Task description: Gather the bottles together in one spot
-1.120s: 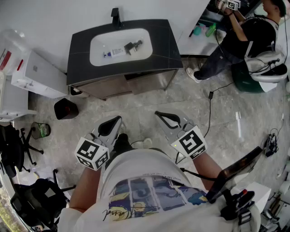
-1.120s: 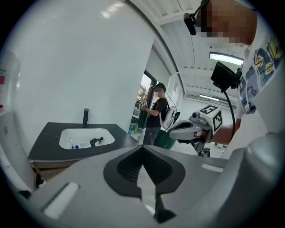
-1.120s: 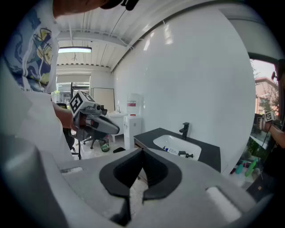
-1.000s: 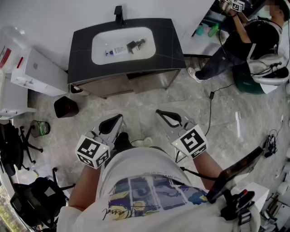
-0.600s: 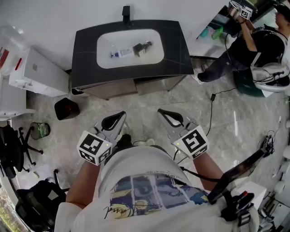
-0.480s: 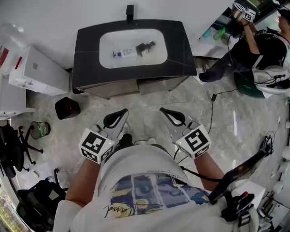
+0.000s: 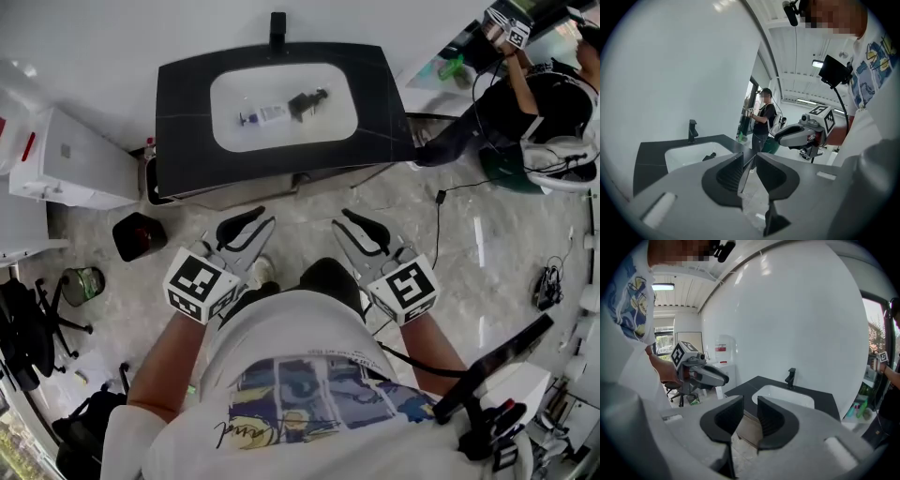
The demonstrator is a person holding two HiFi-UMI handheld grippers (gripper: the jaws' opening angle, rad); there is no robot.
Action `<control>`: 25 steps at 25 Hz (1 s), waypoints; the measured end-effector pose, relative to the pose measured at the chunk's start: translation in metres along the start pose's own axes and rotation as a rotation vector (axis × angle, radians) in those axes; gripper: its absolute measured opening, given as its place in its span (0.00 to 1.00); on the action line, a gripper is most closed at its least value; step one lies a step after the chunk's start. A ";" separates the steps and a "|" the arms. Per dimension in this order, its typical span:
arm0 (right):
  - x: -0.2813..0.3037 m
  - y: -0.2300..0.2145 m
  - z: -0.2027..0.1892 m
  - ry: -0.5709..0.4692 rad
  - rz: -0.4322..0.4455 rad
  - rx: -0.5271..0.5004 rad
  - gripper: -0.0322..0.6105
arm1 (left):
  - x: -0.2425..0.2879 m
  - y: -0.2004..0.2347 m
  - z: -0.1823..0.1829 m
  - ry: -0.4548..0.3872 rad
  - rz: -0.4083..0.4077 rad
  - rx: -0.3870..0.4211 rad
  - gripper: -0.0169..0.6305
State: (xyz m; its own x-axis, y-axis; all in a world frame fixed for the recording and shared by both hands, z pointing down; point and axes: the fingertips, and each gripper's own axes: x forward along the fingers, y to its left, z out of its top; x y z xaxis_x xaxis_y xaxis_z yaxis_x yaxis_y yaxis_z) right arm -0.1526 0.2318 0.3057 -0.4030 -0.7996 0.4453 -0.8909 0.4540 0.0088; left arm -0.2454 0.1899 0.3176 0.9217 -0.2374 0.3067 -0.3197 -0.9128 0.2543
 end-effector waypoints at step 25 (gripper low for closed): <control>0.100 -0.239 -0.002 0.027 0.023 0.059 0.24 | 0.275 0.171 0.024 0.282 0.088 0.096 0.21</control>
State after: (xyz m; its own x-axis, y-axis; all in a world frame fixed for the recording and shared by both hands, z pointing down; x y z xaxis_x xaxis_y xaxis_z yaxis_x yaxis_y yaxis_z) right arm 0.0203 0.0446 0.3501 -0.4188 -0.7780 0.4684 -0.8925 0.4479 -0.0540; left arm -0.0417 -0.0394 0.4229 0.7899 -0.2269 0.5697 -0.3606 -0.9233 0.1323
